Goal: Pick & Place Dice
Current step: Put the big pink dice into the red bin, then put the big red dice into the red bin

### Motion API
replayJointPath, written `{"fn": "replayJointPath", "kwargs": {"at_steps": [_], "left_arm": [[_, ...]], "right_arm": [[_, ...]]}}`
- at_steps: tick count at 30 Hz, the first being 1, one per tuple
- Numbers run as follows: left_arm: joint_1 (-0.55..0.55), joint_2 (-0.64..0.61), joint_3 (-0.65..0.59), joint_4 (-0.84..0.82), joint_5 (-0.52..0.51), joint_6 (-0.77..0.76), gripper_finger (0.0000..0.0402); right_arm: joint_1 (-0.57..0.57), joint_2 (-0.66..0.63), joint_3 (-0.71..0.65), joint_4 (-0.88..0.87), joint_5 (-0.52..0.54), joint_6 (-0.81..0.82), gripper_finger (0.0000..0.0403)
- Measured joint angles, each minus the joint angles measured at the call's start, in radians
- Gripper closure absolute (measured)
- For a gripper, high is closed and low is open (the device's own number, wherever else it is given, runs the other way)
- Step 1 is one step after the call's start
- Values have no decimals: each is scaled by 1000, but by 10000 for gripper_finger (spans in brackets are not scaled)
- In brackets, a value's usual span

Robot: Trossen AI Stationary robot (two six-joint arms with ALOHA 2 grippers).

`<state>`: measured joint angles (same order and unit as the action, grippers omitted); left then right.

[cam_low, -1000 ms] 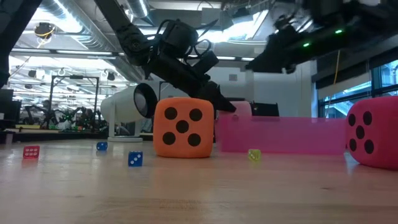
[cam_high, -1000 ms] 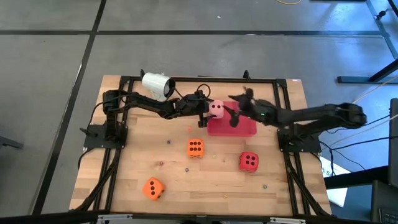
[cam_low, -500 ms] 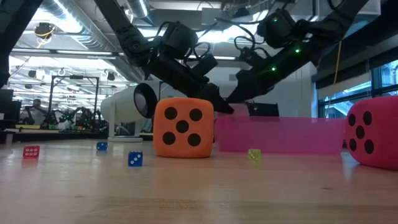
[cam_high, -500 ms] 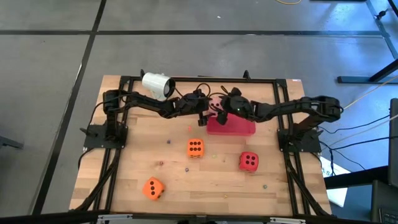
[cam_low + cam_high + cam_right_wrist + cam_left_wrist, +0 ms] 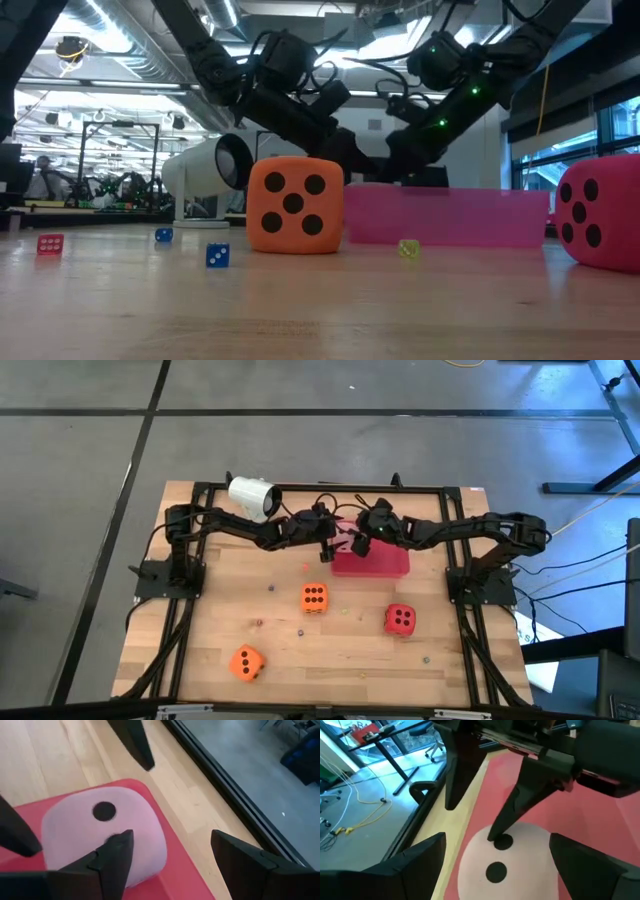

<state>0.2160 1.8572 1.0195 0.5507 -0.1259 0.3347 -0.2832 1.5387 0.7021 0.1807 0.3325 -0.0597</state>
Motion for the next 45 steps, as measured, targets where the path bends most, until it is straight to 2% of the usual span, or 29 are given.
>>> {"fn": "replayJointPath", "kwargs": {"at_steps": [9, 15, 21, 25, 32, 39, 45], "left_arm": [[-66, -86, 0, -34, -184, 81, 54], [-128, -194, 0, -267, -317, 94, 54], [-178, -327, 0, -485, -474, -27, 54], [-205, -423, 0, -638, -485, -105, 54], [-258, -584, 0, -904, -485, -250, 54], [-320, -734, 0, -1078, -487, -336, 54], [-373, -829, 0, -1145, -487, -366, 54]], "right_arm": [[17, -33, 0, -6, 16, -45, 135], [78, -135, 0, -65, 131, -49, 135], [139, -225, 0, -94, 53, -30, 135], [150, -238, 0, -93, 11, -30, 135], [141, -234, -1, -92, 16, -26, 135], [131, -233, -1, -73, 73, 70, 135], [122, -233, -1, -41, -61, -49, 135]]}}
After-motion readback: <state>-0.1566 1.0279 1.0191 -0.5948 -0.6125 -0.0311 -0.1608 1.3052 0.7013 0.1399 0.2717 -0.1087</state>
